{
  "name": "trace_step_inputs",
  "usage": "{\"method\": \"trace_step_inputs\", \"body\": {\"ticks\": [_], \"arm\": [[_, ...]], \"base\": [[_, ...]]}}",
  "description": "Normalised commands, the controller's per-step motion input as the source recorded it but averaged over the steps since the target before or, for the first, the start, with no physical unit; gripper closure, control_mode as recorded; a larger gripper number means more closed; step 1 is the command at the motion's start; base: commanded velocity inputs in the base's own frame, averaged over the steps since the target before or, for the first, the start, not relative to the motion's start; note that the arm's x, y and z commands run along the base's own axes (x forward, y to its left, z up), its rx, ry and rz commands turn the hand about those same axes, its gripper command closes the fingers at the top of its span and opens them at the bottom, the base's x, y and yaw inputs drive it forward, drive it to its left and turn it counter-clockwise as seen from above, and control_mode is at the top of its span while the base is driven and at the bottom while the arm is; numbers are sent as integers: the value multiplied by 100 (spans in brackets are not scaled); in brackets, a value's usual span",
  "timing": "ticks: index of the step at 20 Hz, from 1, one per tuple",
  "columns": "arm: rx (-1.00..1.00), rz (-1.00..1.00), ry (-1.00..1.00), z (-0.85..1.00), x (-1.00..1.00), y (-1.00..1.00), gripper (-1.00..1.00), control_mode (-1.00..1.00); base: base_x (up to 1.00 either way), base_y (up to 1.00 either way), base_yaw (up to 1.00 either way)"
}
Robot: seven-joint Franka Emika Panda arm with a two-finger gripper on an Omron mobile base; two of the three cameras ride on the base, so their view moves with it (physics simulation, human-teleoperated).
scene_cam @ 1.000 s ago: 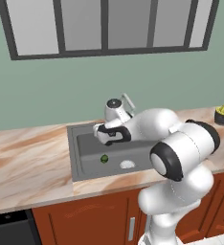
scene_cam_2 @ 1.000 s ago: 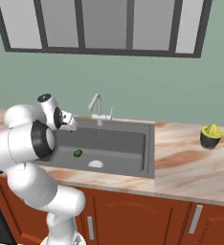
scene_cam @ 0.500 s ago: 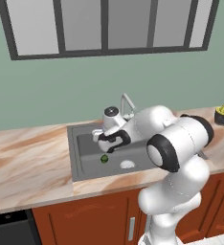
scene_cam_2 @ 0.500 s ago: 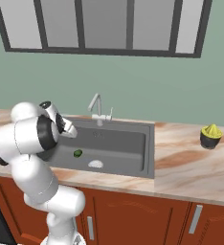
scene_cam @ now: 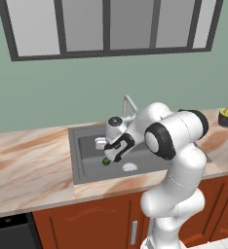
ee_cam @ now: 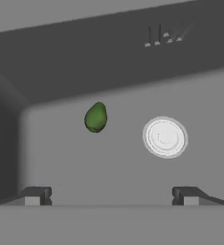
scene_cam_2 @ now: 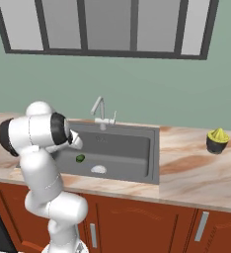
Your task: Turn on the sink faucet. Then move the avocado from the counter to the sink. Turn off the sink. Move the vegetable from the sink to the pot next to the stove. Finally move the pot to the front center burner.
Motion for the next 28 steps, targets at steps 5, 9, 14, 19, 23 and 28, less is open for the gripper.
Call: {"method": "trace_step_inputs", "body": {"ticks": [5, 9, 14, 19, 23, 28], "arm": [[0, -6, 0, -40, 32, 1, -100, -100], [0, -5, 0, -35, 23, 3, -100, -100], [0, -4, 0, -31, 18, 1, -100, -100], [3, -1, 0, -25, 17, 0, -100, -100], [2, 0, 0, -25, 22, 0, -100, -100], [0, 0, 0, -20, 16, 0, -100, -100]], "base": [[0, 0, 0], [0, 0, 0], [0, 0, 0], [0, 0, 0], [0, 0, 0], [0, 0, 0]]}}
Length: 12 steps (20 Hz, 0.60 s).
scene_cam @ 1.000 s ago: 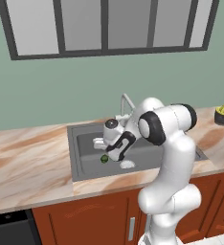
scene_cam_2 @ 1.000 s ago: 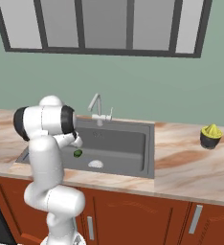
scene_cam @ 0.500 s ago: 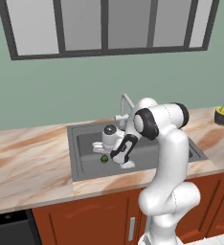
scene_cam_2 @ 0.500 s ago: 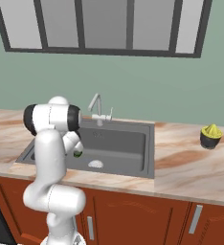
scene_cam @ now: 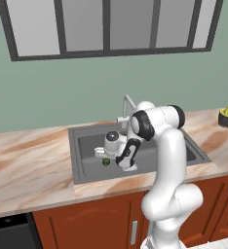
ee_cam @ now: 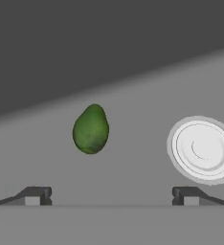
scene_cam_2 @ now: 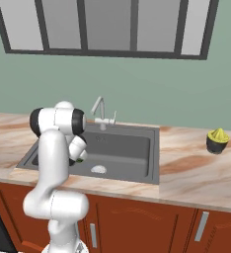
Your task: Turn on the sink faucet. Then move the avocado from the counter to the sink. Turn off the sink. Move the vegetable from the sink to the pot next to the stove. Finally move the pot to the front center burner.
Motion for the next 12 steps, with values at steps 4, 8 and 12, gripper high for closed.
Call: {"method": "trace_step_inputs", "body": {"ticks": [4, 8, 12], "arm": [[0, 0, 0, -16, 14, 0, -100, -100], [0, 0, 0, -18, 23, 0, -100, -100], [0, 0, 0, -14, 30, 0, -100, -100]], "base": [[0, 0, 0], [0, 0, 0], [0, 0, 0]]}}
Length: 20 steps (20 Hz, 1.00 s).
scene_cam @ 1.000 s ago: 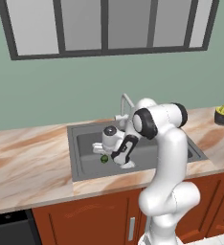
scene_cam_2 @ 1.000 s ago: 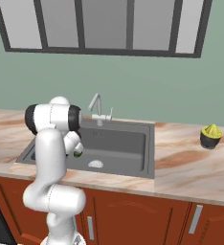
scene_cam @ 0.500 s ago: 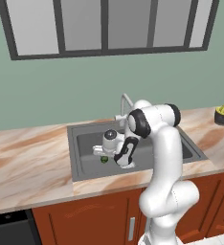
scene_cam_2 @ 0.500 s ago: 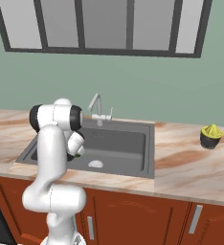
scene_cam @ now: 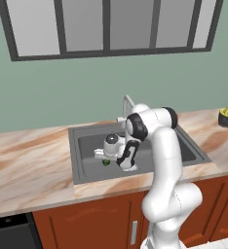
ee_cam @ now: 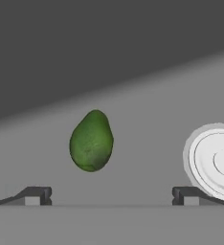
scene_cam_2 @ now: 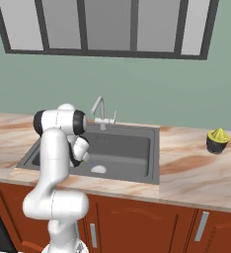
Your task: Turn on the sink faucet. Then move the avocado from the counter to the sink. Turn off the sink. Move the vegetable from the sink to the pot next to the stove. Finally move the pot to the front center burner.
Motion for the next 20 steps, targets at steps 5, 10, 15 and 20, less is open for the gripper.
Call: {"method": "trace_step_inputs", "body": {"ticks": [5, 10, 15, 20], "arm": [[1, 0, 0, -15, 28, 0, -100, -100], [2, 0, 0, -12, 35, 0, -100, -100], [1, 0, 0, -15, 20, 3, -100, -100], [0, 0, 0, -21, 13, 1, -100, -100]], "base": [[0, 0, 0], [0, 0, 0], [0, 0, 0], [0, 0, 0]]}}
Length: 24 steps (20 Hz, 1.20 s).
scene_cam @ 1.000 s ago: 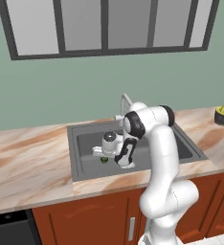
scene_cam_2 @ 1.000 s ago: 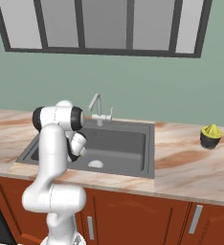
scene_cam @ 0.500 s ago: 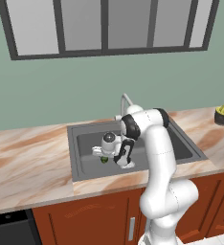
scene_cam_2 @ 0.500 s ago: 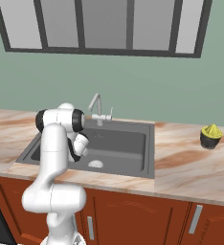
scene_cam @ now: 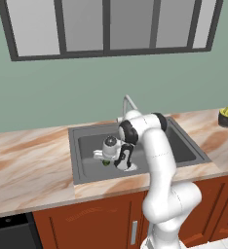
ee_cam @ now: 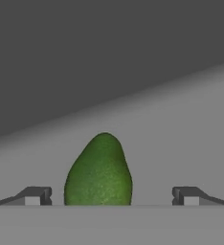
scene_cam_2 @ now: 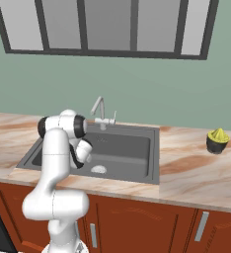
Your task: Turn on the sink faucet. Then move the avocado from the counter to the sink. Turn off the sink. Move the vegetable from the sink to the pot next to the stove. Finally move the pot to the front center burner.
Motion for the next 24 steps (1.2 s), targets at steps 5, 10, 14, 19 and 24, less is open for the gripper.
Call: {"method": "trace_step_inputs", "body": {"ticks": [5, 10, 14, 19, 24], "arm": [[0, 0, 0, -24, 20, 2, -100, -100], [0, 0, 1, -28, 22, 4, 100, -100], [0, 0, 3, -22, 25, 4, 100, -100], [0, 0, 1, -8, 0, 0, 100, -100], [1, 0, -8, 31, -23, 2, 100, -100]], "base": [[0, 0, 0], [0, 0, 0], [0, 0, 0], [0, 0, 0], [0, 0, 0]]}}
